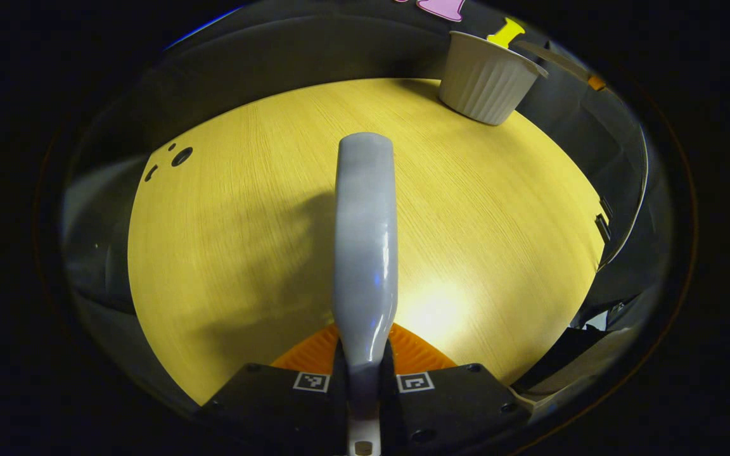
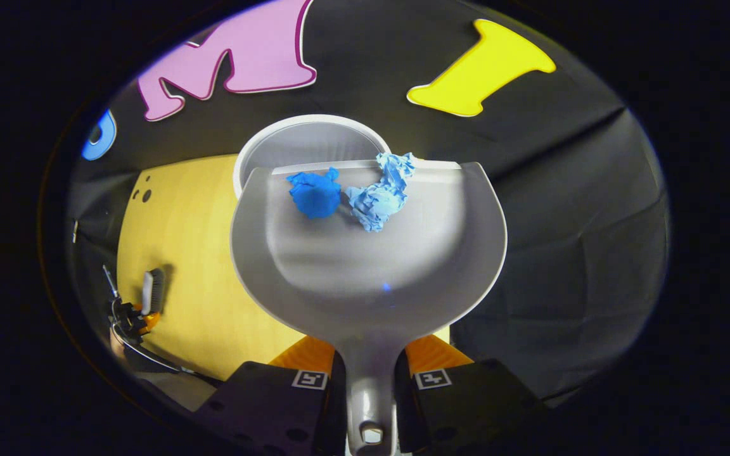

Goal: Pick up the small broom and dustpan from the desktop, sweep the trash into the dustpan with the broom, and then empty the trash into the garbage bin.

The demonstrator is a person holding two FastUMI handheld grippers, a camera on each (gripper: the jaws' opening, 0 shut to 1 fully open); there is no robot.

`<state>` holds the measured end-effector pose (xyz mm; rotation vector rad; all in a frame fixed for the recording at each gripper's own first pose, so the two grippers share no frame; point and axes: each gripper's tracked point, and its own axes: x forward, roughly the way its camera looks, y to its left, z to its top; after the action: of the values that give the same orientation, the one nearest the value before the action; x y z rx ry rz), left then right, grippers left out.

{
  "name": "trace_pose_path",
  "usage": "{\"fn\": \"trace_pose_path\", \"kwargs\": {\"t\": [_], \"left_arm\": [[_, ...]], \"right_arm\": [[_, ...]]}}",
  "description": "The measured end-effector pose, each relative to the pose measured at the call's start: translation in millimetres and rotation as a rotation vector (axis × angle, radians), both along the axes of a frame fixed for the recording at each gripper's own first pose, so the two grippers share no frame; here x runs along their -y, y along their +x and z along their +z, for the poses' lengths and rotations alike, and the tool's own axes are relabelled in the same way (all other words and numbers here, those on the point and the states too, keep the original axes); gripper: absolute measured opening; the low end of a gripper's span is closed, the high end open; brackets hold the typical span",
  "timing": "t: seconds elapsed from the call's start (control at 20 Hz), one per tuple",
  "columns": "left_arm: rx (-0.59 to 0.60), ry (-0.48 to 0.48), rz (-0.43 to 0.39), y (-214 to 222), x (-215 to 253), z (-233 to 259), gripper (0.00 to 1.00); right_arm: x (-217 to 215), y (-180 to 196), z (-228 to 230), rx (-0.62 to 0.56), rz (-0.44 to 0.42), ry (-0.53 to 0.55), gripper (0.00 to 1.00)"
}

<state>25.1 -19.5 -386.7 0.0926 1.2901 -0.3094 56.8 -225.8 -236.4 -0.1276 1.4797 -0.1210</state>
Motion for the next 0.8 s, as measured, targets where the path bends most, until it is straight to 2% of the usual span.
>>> {"fn": "trace_pose_path", "kwargs": {"t": [0.15,0.35,0.4,0.45,0.8], "left_arm": [[-0.014,0.002,-0.001,0,1,1,0.27],[-0.034,-0.01,0.018,0,1,3,0.24],[-0.033,-0.008,0.022,0,2,3,0.27],[-0.033,-0.005,0.026,0,3,4,0.24],[-0.041,0.002,0.061,-2,9,4,0.24]], "right_arm": [[9,20,-3,-0.118,0.086,-0.052,0.35],[24,37,-1,-0.256,0.214,-0.161,0.35],[21,40,-1,-0.272,0.228,-0.164,0.35],[18,41,-1,-0.276,0.235,-0.156,0.35],[14,42,1,-0.279,0.253,-0.122,0.35]]}}
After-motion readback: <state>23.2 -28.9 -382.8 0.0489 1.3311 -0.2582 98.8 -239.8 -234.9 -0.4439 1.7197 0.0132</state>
